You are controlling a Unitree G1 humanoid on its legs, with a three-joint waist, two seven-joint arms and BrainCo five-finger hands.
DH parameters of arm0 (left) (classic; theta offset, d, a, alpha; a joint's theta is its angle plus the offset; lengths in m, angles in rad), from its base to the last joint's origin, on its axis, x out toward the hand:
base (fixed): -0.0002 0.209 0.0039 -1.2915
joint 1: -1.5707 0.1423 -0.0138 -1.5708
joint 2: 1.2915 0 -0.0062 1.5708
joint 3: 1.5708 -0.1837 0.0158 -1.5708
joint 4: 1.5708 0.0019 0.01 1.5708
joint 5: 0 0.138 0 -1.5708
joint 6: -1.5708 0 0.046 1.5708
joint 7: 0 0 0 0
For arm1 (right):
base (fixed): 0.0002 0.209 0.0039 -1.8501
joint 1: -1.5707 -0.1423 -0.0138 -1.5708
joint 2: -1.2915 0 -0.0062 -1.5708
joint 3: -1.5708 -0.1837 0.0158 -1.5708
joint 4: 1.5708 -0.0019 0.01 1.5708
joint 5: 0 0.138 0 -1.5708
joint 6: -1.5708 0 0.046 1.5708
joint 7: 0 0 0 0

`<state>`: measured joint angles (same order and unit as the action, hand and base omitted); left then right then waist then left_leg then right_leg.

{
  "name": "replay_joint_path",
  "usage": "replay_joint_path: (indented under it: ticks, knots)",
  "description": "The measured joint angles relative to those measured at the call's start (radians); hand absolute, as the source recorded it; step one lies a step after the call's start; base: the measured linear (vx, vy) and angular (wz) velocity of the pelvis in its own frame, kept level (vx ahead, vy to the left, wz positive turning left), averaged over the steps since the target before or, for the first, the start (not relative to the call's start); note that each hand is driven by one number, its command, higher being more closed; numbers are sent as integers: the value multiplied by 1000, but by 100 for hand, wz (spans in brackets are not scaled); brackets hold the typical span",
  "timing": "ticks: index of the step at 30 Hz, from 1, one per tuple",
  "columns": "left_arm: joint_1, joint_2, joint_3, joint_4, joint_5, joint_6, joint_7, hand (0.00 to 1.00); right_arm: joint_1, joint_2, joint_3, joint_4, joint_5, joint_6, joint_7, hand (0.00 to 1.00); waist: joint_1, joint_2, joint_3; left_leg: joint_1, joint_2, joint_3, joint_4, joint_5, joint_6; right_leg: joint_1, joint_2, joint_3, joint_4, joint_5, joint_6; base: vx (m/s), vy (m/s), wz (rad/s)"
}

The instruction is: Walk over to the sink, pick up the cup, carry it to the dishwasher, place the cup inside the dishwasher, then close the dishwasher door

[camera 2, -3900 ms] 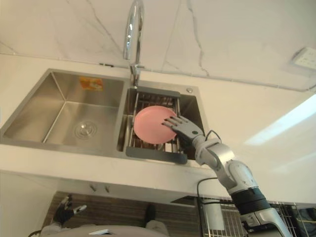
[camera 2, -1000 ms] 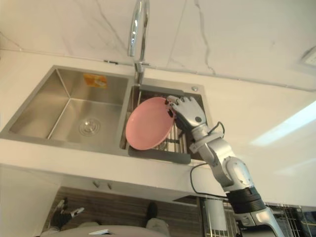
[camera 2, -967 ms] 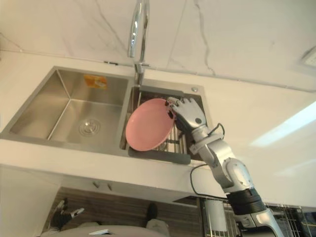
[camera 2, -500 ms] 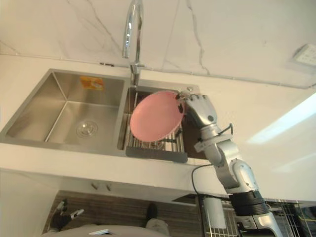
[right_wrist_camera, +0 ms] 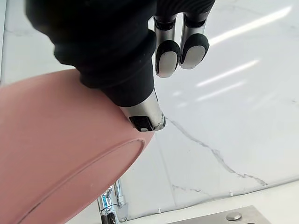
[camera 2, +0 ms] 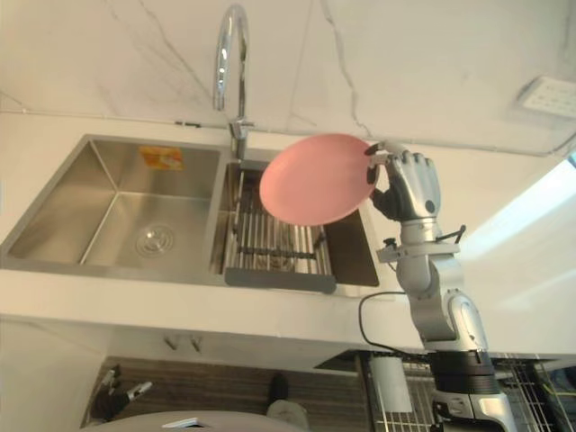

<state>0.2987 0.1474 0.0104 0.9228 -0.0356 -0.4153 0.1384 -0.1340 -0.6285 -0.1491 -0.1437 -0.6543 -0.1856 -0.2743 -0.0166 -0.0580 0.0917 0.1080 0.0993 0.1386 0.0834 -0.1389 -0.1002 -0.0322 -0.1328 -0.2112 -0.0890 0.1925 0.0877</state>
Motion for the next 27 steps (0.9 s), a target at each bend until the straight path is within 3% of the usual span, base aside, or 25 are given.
replay_joint_path:
  ticks: [6, 10, 11, 12, 13, 15, 16, 17, 18, 19, 20, 21, 22, 23, 24, 25, 27]
  knots:
    - [7, 1, 3, -11, 38, -5, -15, 0, 66, 74, -92, -75, 40, 22, -13, 100, -15, -1, 0, 29, -3, 68, 7, -18, 0, -15, 16, 76, 2, 20, -1, -21, 8, -35]
    - [21, 4, 12, -33, 37, 3, -35, 0, 101, 92, -137, -158, 61, 19, -46, 100, -43, -14, 8, 19, -2, 178, 108, -93, 4, -62, 31, 169, 1, 3, -15, -73, 31, -100]
    - [24, 0, 14, -54, 38, 7, -44, 0, 109, 103, -147, -161, 67, 19, -67, 100, -45, 1, 5, 13, 7, 199, 105, -95, 18, -74, 33, 100, 3, -84, -73, -141, 60, -118]
    - [21, -13, 21, -69, 36, 12, -43, 0, 115, 113, -145, -161, 73, 23, -79, 100, -45, 57, -4, 15, 51, 251, 74, -83, 36, -86, 36, -59, 18, -196, -112, -104, 60, -132]
    - [20, -20, 23, -77, 35, 12, -42, 0, 107, 118, -139, -161, 76, 22, -82, 100, -38, 59, -4, 15, 64, 291, 67, -79, 33, -116, 24, -122, 64, -192, -119, -61, 57, -145]
    - [21, -14, 55, -79, -5, 20, -35, 0, 90, 120, -125, -155, 76, 19, -103, 100, -20, 49, 4, 17, 80, 402, 90, -80, 34, -170, -58, -306, 394, -223, -180, 18, 33, -134]
    - [22, -11, 62, -78, -10, 21, -33, 0, 89, 120, -120, -152, 77, 23, -111, 100, -18, 34, -2, 16, 82, 418, 114, -84, 37, -154, -72, -349, 437, -205, -207, 82, -2, -129]
    - [15, 0, 82, -72, -19, 24, -21, 0, 59, 120, -83, -149, 77, 35, -117, 100, 4, -1, -7, -13, 92, 438, 214, -98, 56, -139, -54, -397, 403, -147, -223, -14, -8, -148]
    - [-10, -4, 97, -39, -21, 26, -11, 0, 12, 134, -46, -138, 76, 40, -118, 100, 27, -25, -2, -117, 72, 384, 235, -151, 98, -131, -12, -333, 199, 5, -239, -125, 13, -151]
    - [-24, -10, 98, -21, -21, 25, -11, 0, -19, 138, -48, -137, 77, 43, -119, 100, 33, -19, 0, -145, 41, 370, 127, -128, 119, -115, 9, -295, 106, 49, -262, -260, 118, -155]
    - [-48, -48, 82, -14, -25, 24, -11, 0, -110, 126, -47, -101, 77, 54, -122, 100, 52, 31, 31, -132, 74, 436, 34, 73, 99, -132, -21, -355, 338, -161, -247, -173, 116, -115]
    - [-55, -51, 79, -12, -33, 28, -11, 0, -126, 136, -36, -83, 77, 59, -121, 100, 57, 28, 34, -129, 67, 467, 38, 81, 106, -119, -58, -374, 417, -230, -234, -58, 106, -115]
    - [-51, -48, 78, -17, -42, 32, -11, 0, -118, 141, -21, -59, 77, 63, -120, 100, 68, 29, 34, -122, 68, 487, 37, 81, 107, -42, -97, -401, 429, -285, -168, 22, -5, -70]
    - [-49, -41, 77, -25, -42, 35, -12, 0, -113, 152, -4, -51, 77, 63, -117, 100, 76, 19, 33, -120, 72, 511, 45, 82, 105, 12, -115, -405, 384, -287, -131, -10, -92, -85]
    - [-44, -30, 77, -32, -42, 46, -16, 0, -113, 154, 23, -56, 77, 62, -108, 100, 80, 6, 34, -123, 84, 549, 73, 79, 100, 85, -127, -404, 283, -236, -79, -106, -280, -95]
    - [-44, -25, 109, -36, -51, 57, -9, 0, -103, 153, 24, -68, 77, 61, -103, 100, 79, -5, 38, -128, 102, 574, 109, 71, 87, 139, -116, -374, 178, -181, 25, -123, -325, -91]
    - [-31, -17, 144, -37, -54, 60, -4, 0, -75, 144, 9, -75, 78, 63, -102, 100, 73, 2, 44, -121, 121, 585, 126, 74, 62, 168, -86, -376, 112, -187, 42, -116, -242, -55]
